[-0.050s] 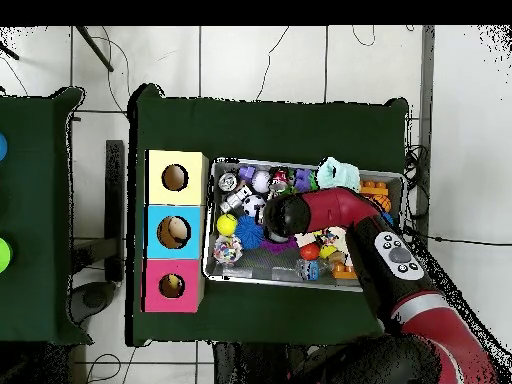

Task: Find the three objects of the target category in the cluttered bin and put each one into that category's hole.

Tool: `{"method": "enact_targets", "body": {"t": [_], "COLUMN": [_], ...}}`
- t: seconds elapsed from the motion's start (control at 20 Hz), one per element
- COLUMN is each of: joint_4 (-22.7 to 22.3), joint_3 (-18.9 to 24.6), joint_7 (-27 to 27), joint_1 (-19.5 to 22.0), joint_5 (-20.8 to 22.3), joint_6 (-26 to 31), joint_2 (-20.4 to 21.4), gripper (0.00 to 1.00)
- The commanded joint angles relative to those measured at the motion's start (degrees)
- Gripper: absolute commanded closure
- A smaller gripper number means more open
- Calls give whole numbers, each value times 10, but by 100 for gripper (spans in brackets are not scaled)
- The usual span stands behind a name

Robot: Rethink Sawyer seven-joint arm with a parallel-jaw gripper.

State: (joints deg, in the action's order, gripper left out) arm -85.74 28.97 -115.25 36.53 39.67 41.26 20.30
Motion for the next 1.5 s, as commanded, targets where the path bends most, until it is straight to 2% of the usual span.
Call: {"method": "enact_targets", "body": {"t": [0.05,0.3,0.6,1.0,1.5], "joint_4": [-6,-101,-158,-205,-222], "joint_3": [13,2,-11,-14,-31], "joint_7": [41,-8,-21,-22,-43], "joint_1": [-10,-24,-46,-58,-74], "joint_5": [-11,-45,-48,-62,-58], "joint_6": [-1,26,7,-8,-42], "joint_2": [45,153,219,264,256], "gripper": [100,100,100,100,100]}}
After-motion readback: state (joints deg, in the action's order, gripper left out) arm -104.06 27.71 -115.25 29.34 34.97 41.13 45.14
